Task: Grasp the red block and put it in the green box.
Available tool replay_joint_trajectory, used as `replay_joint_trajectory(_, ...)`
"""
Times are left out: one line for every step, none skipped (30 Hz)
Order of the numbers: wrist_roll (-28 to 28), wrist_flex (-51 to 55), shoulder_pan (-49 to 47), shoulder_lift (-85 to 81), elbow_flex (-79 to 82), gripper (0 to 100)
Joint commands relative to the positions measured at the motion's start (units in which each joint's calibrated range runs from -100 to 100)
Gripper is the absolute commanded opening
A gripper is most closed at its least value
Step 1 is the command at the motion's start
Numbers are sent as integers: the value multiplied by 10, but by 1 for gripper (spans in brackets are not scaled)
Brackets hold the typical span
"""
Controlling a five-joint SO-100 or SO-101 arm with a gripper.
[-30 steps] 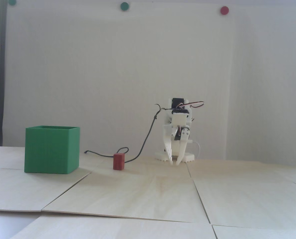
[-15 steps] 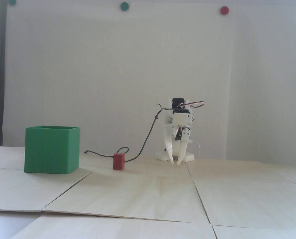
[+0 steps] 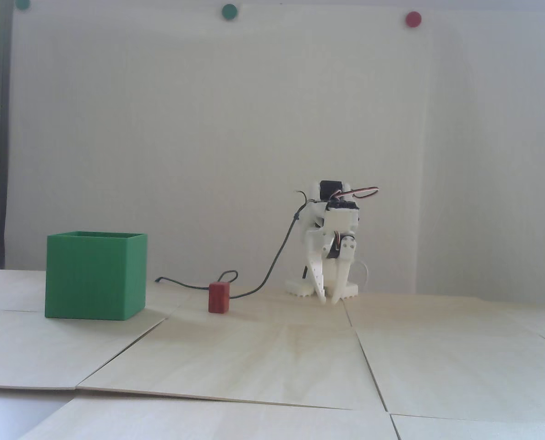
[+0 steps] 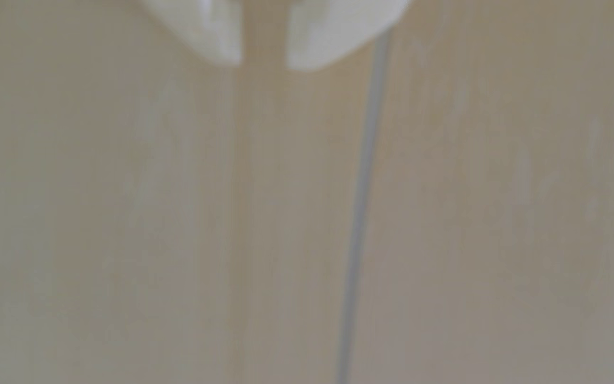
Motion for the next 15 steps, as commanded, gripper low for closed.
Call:
replay_joint_trajectory(-5,-30,66,-9,7,2)
replay_joint_trajectory(-5,-39,78,-9,7,3)
replay_joint_trajectory(-4,-46,93,-9,7,3)
replay_joint_trajectory(-3,-46,99,-9,6,3)
replay_joint_trajectory(-1,-46,105,-9,-2,3)
replay_joint_trajectory(-2,-46,110,-9,-20,3)
replay_joint_trajectory(-3,-41,111,-8,-46,3)
replay_joint_trajectory(-3,-25,110,-7,-72,3)
replay_joint_trajectory(-3,-12,107,-7,-95,3)
replay_joint_trajectory(-3,13,106,-7,-140,3)
replay_joint_trajectory(-3,26,105,-3,-167,3)
replay_joint_trajectory(-3,42,105,12,-209,3)
replay_joint_trajectory(-4,51,105,28,-237,3)
replay_joint_trajectory(-5,55,105,53,-262,3)
replay_joint_trajectory(-11,56,105,83,-285,3)
